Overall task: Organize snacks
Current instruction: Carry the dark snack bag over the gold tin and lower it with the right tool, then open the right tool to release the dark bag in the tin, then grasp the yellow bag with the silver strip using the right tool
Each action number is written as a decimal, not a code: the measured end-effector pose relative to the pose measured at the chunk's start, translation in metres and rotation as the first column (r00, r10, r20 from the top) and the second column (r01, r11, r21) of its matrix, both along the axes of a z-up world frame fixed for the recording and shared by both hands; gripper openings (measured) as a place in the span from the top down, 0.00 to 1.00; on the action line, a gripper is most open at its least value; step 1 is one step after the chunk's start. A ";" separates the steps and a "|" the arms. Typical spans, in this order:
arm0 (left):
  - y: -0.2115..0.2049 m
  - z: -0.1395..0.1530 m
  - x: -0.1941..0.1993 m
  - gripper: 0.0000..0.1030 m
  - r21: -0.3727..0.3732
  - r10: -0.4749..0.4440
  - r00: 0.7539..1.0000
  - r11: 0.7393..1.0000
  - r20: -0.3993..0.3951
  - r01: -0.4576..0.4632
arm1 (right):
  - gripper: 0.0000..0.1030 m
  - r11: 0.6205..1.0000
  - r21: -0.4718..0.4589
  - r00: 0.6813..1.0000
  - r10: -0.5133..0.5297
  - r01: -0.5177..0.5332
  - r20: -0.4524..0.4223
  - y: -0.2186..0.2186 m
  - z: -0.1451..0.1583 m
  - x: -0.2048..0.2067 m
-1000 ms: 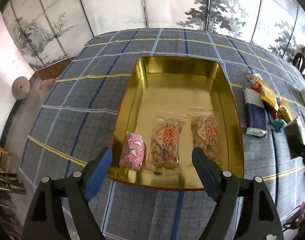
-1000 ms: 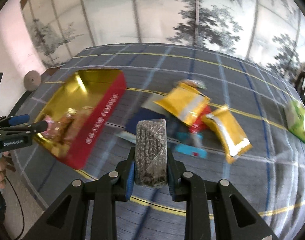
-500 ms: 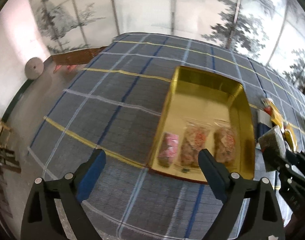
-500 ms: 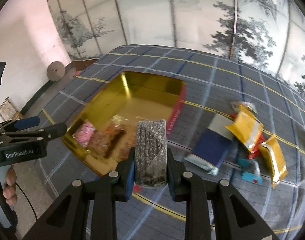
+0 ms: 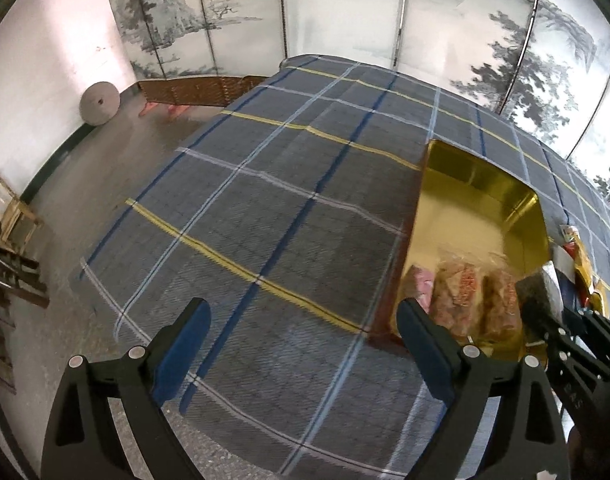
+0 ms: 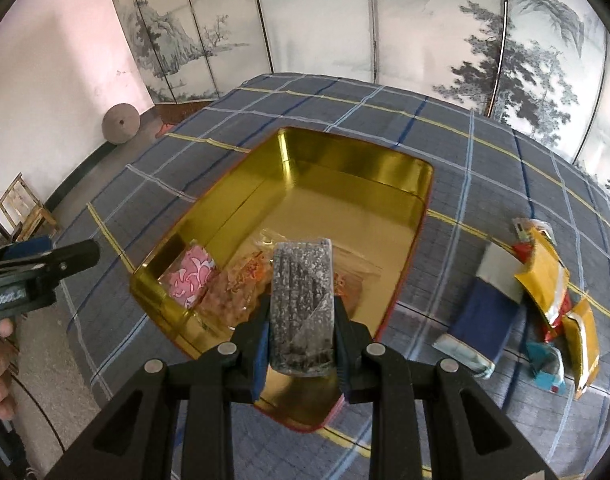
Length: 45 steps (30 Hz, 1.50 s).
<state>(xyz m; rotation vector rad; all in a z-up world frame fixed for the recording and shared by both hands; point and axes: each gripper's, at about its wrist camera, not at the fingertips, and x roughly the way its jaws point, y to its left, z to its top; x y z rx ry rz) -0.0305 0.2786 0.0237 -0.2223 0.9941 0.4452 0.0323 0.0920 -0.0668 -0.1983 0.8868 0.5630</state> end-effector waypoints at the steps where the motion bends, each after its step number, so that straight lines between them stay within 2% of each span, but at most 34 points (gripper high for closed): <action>1: 0.002 0.000 -0.001 0.10 0.000 0.004 1.000 1.000 -0.001 -0.004 | 0.74 1.000 -0.008 1.000 -0.001 0.001 0.000 0.003 -0.002 0.002; 11: 0.018 -0.005 -0.007 0.10 -0.015 0.036 0.999 0.999 -0.013 -0.036 | 0.74 0.999 -0.031 1.000 -0.008 0.007 -0.029 0.023 -0.016 0.008; 23: 0.013 -0.008 -0.005 0.10 -0.026 0.020 1.000 0.999 -0.020 -0.020 | 0.73 0.999 -0.034 0.998 -0.005 0.004 -0.057 0.027 -0.024 0.009; 26: 0.007 -0.009 -0.002 0.10 -0.030 0.006 1.000 1.000 -0.022 -0.006 | 0.65 1.000 -0.027 0.998 0.000 -0.001 -0.057 0.026 -0.023 0.009; 28: 0.001 -0.008 0.000 0.10 -0.027 -0.010 1.000 1.000 -0.024 0.010 | 0.53 1.000 -0.018 0.999 0.000 -0.001 -0.051 0.025 -0.020 0.008; 31: -0.008 -0.007 0.003 0.10 -0.020 -0.029 0.999 0.999 -0.020 0.029 | 0.52 1.000 -0.015 0.999 0.000 -0.001 -0.046 0.023 -0.018 0.006; 39: -0.032 0.001 0.012 0.10 -0.015 -0.083 0.997 0.996 -0.002 0.083 | 0.52 0.999 0.030 1.000 -0.016 0.016 -0.022 -0.004 -0.003 0.006; 45: -0.066 0.001 0.025 0.10 -0.007 -0.158 0.987 0.987 -0.007 0.158 | 0.51 0.997 0.043 0.997 -0.067 0.066 0.027 -0.058 0.012 0.013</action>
